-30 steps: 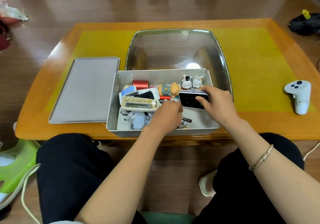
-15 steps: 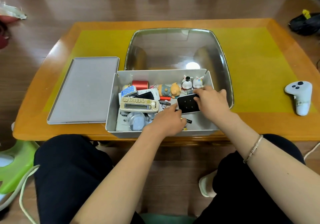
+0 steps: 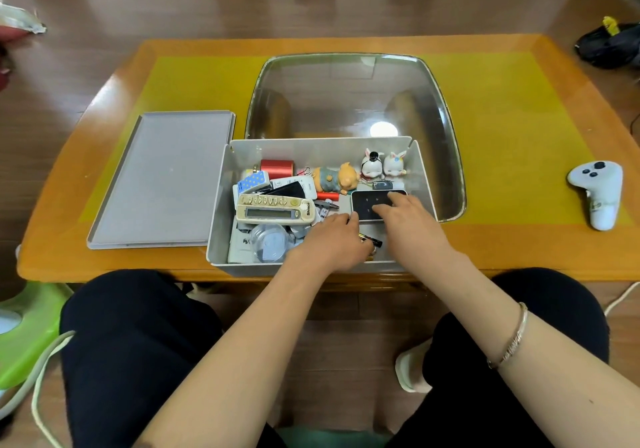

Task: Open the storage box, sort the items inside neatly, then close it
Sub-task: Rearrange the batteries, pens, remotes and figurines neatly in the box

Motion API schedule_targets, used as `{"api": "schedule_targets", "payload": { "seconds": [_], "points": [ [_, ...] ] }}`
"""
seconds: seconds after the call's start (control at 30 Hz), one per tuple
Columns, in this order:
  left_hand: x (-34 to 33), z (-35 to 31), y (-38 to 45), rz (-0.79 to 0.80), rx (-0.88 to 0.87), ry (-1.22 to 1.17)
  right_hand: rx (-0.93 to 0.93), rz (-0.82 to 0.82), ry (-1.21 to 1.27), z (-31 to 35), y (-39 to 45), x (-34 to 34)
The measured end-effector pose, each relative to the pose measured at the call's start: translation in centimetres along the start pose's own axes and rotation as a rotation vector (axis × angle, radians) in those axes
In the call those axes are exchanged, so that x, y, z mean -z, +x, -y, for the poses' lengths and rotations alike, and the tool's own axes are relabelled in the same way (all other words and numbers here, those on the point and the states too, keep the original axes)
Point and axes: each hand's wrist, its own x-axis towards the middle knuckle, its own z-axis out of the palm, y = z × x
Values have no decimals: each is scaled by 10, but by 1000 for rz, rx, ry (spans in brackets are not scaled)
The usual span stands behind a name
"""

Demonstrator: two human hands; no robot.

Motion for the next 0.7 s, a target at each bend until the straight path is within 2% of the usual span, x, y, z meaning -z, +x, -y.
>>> {"api": "schedule_targets", "payload": {
  "seconds": [0.1,0.2,0.37,0.7],
  "points": [
    [0,0,0,-13,0,-32,-15,200,73,-1,7,-3],
    [-1,1,-2,-71,18,-93,-20,284,55,-4,12,-8],
    [1,-1,-3,-77,-7,-36,-10,338,10,-4,18,-9],
    [-2,2,-2,-69,-70,-82,-48,311,30,1,14,-4]
  ]
}}
